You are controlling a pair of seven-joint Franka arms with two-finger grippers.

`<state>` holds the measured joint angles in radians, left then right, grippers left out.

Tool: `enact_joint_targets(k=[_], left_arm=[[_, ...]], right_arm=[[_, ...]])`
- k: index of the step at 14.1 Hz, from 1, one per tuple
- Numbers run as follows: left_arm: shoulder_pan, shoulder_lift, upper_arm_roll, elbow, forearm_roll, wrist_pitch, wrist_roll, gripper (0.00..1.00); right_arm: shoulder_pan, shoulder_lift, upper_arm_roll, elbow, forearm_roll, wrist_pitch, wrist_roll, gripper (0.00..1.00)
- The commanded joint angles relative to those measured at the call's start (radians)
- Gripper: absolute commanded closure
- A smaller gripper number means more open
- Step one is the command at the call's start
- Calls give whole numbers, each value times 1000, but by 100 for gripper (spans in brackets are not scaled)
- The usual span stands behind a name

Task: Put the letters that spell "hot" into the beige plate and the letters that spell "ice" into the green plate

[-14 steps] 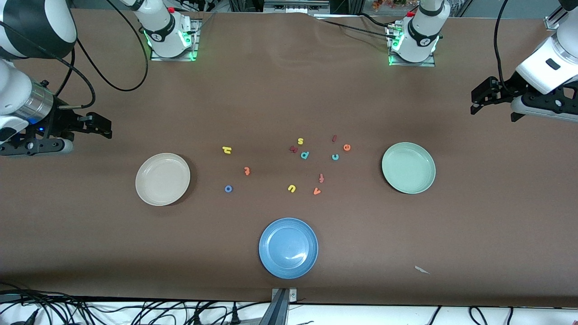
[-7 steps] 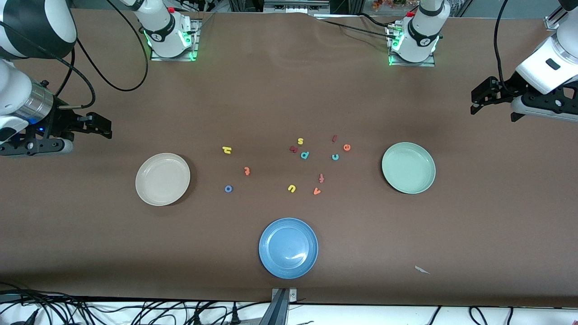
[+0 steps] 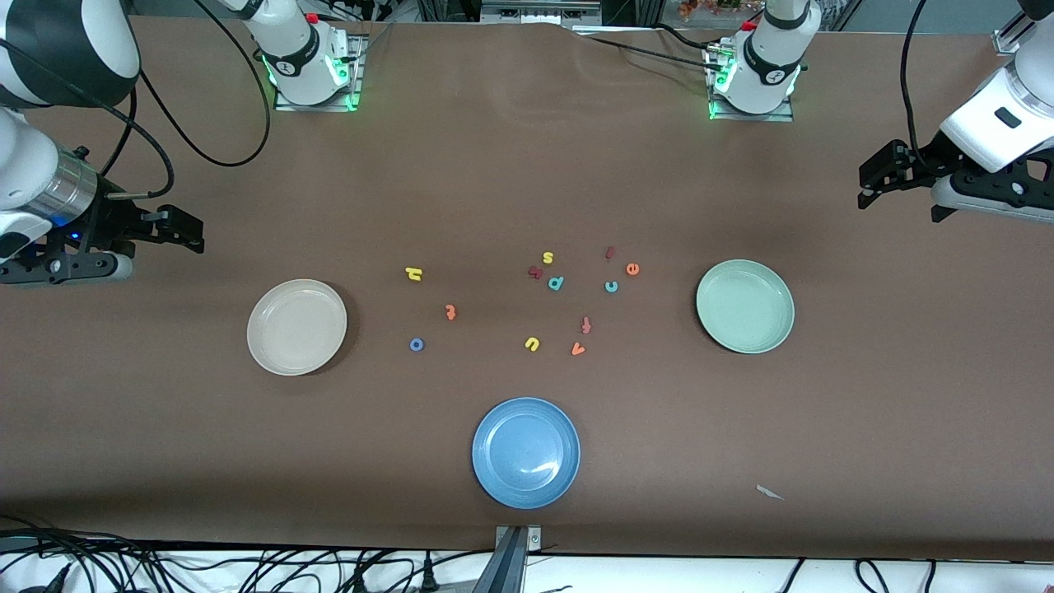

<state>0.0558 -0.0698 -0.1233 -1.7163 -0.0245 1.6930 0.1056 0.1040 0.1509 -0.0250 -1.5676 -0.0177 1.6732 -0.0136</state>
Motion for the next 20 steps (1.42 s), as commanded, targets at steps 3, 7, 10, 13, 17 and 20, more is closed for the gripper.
enact_joint_targets(k=[3, 7, 10, 13, 17, 20], left_arm=[[4, 11, -15, 41, 6, -16, 17, 0], [-5, 15, -16, 58, 6, -21, 12, 0], [7, 22, -12, 60, 5, -21, 19, 0], [9, 22, -10, 60, 5, -23, 17, 0], [9, 24, -7, 60, 5, -23, 12, 0], [7, 24, -12, 60, 18, -23, 12, 0]], right_arm=[[-3, 4, 2, 9, 1, 5, 1, 0], [-3, 6, 2, 9, 1, 5, 1, 0], [-3, 6, 2, 9, 1, 7, 1, 0], [-3, 6, 2, 9, 1, 7, 1, 0], [-1, 9, 2, 9, 1, 5, 1, 0], [3, 12, 4, 9, -1, 5, 1, 0]])
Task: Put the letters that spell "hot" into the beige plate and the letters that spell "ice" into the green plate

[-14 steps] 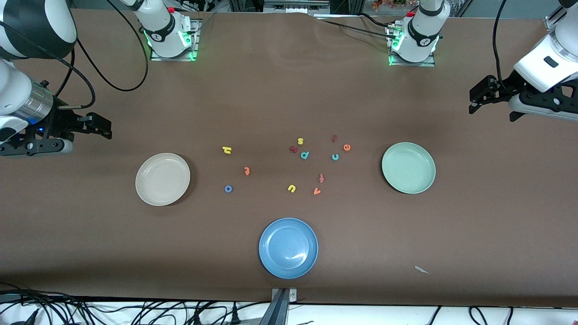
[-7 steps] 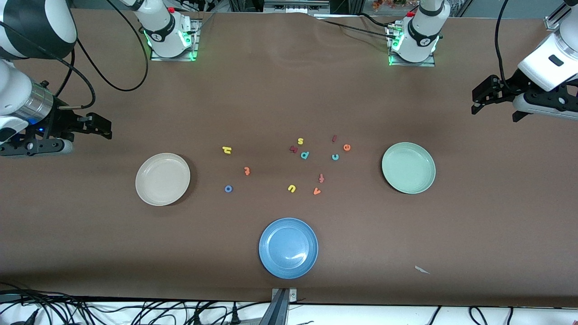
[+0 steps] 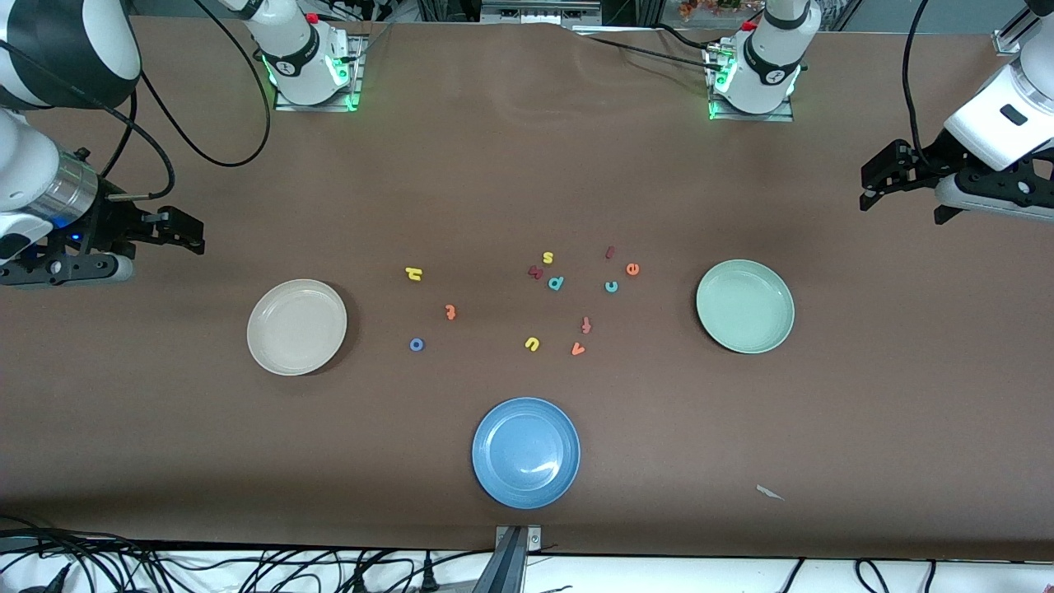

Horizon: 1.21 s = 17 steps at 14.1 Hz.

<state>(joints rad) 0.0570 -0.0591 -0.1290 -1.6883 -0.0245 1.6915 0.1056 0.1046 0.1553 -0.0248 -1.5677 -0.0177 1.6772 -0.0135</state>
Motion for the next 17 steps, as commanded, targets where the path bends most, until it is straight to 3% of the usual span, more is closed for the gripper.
enact_joint_targets(k=[1, 9, 17], left_arm=[[6, 12, -7, 32, 20, -21, 11, 0], [-2, 28, -9, 30, 8, -21, 16, 0], [-19, 94, -43, 32, 18, -38, 19, 0]], right_arm=[[4, 9, 3, 9, 2, -1, 1, 0], [7, 33, 8, 9, 5, 2, 4, 0], [50, 33, 22, -83, 7, 94, 112, 0]])
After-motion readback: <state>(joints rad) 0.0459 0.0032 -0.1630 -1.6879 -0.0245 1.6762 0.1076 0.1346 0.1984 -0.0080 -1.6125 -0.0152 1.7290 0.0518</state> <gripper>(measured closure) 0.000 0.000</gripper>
